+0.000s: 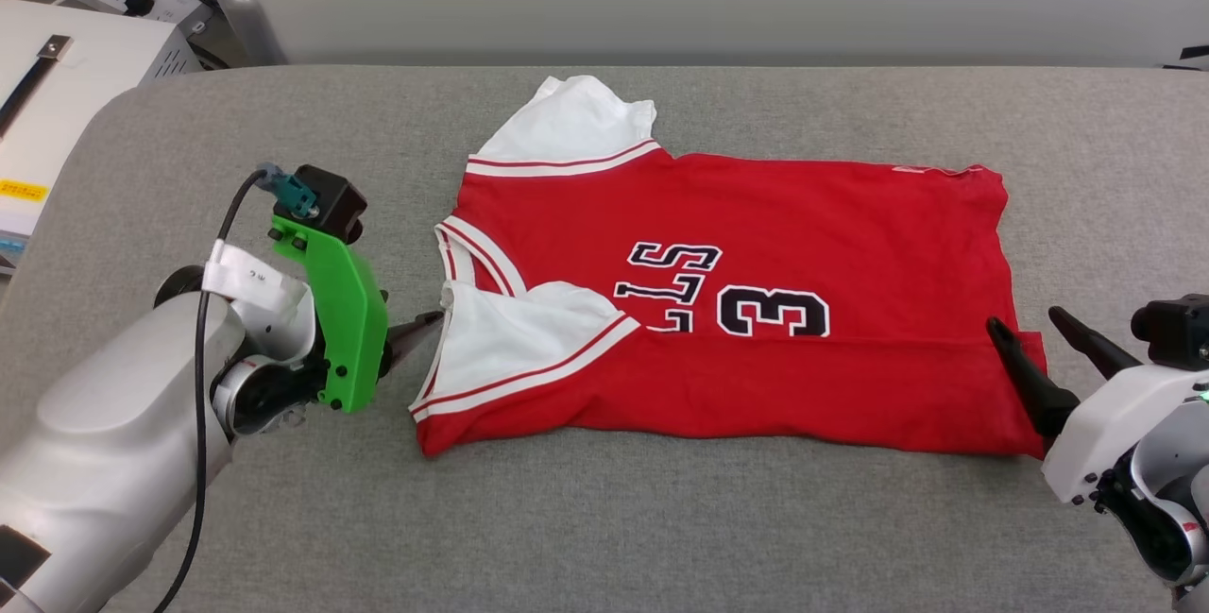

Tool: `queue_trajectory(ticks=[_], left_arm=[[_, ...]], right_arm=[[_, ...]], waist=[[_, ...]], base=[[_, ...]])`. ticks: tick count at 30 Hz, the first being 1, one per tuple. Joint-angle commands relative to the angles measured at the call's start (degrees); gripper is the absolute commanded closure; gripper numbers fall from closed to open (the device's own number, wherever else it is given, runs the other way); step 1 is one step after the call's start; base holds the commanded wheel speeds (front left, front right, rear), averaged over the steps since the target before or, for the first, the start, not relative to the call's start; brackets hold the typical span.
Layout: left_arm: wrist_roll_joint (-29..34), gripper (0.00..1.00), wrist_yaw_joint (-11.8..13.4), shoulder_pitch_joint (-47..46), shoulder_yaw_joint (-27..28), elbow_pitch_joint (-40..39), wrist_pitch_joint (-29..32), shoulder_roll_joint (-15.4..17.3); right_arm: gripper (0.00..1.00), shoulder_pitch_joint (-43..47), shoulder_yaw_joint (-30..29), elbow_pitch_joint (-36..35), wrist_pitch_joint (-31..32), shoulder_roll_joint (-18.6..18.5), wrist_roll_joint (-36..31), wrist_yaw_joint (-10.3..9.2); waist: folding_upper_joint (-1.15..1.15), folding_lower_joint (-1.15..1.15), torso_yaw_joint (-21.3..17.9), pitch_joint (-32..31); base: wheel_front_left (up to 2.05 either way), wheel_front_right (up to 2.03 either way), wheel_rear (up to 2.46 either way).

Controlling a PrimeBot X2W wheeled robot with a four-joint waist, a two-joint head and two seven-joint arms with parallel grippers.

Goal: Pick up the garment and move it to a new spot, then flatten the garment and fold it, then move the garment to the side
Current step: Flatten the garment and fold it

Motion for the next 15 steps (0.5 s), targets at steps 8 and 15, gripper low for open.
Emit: queue_trajectory(ticks=[8, 15], left_arm=[[-3.9, 0.00, -0.2, -2.4, -4.1, -0.8, 12.0, 0.1], [-4.8, 0.00, -0.2, -0.8, -6.4, 3.6, 13.4, -2.1]], right_arm=[[0.00, 0.5, -0.5, -2.8, 4.0, 1.5, -1.0, -0.03], [0.00, -0.4, -0.1, -3.5, 5.2, 2.5, -1.0, -0.03]], waist=[[0.00, 0.00, -0.8, 1.2], [0.00, 0.00, -2.1, 2.8]], base=[[0.00, 0.00, 0.00], [0.00, 0.00, 0.00]])
